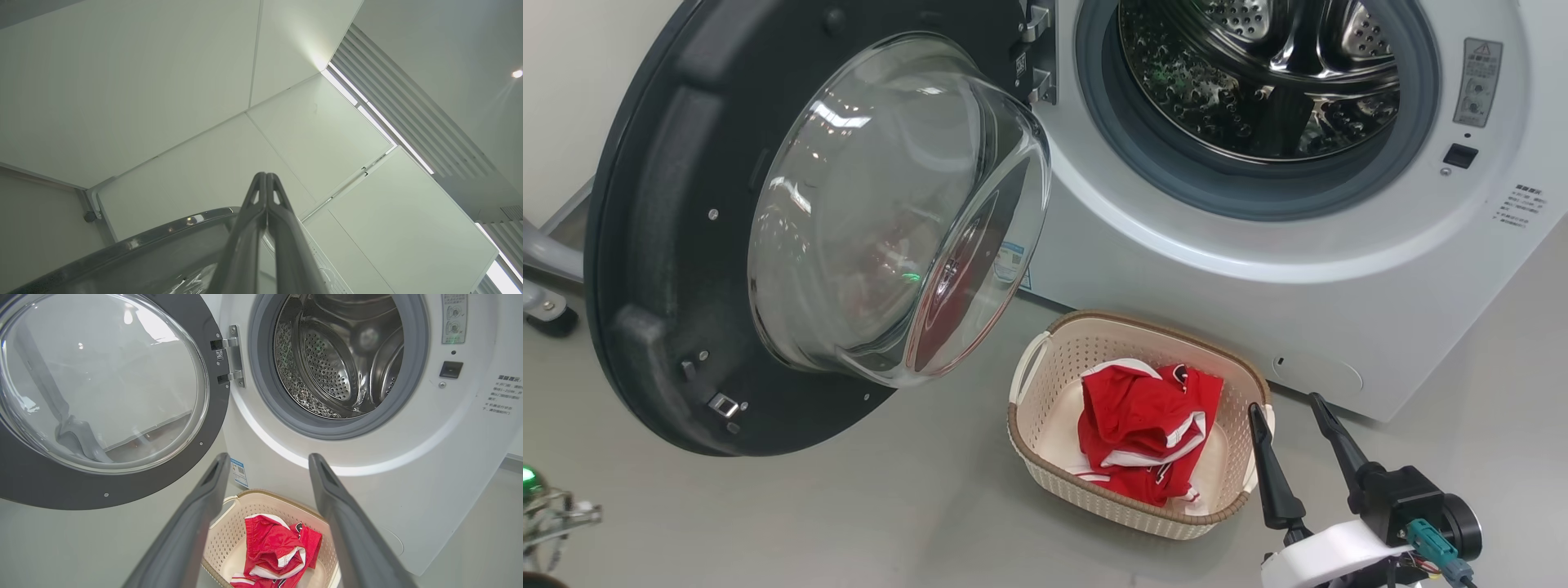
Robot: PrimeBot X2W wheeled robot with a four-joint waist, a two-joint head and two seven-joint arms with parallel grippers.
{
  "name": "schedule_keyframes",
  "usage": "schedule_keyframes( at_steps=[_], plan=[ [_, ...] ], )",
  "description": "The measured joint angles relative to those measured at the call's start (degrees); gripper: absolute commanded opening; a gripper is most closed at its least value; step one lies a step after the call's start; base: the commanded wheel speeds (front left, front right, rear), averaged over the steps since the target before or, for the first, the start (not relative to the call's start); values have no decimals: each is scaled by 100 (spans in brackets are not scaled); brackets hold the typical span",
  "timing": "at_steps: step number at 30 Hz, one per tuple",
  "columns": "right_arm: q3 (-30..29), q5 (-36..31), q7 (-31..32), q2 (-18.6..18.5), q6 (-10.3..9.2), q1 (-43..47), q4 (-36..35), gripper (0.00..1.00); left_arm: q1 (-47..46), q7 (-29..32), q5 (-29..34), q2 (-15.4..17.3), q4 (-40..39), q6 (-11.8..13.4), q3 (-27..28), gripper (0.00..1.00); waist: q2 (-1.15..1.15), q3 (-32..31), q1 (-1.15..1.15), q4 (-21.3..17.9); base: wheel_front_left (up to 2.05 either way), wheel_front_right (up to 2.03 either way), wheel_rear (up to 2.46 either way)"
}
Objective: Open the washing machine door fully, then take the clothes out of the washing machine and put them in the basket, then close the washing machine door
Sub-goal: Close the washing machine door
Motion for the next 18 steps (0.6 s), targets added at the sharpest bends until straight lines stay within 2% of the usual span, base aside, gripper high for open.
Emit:
schedule_keyframes(
  at_steps=[8,18],
  plan=[
    [-30,-32,0,-1,2,-36,-4,100,-179,281,-613,469,742,1,588,0,0,138,0,36,0,0,0],
    [16,-133,0,-23,59,-207,0,100,-376,987,-1480,870,1924,63,642,0,0,341,0,-36,0,0,0]
  ],
)
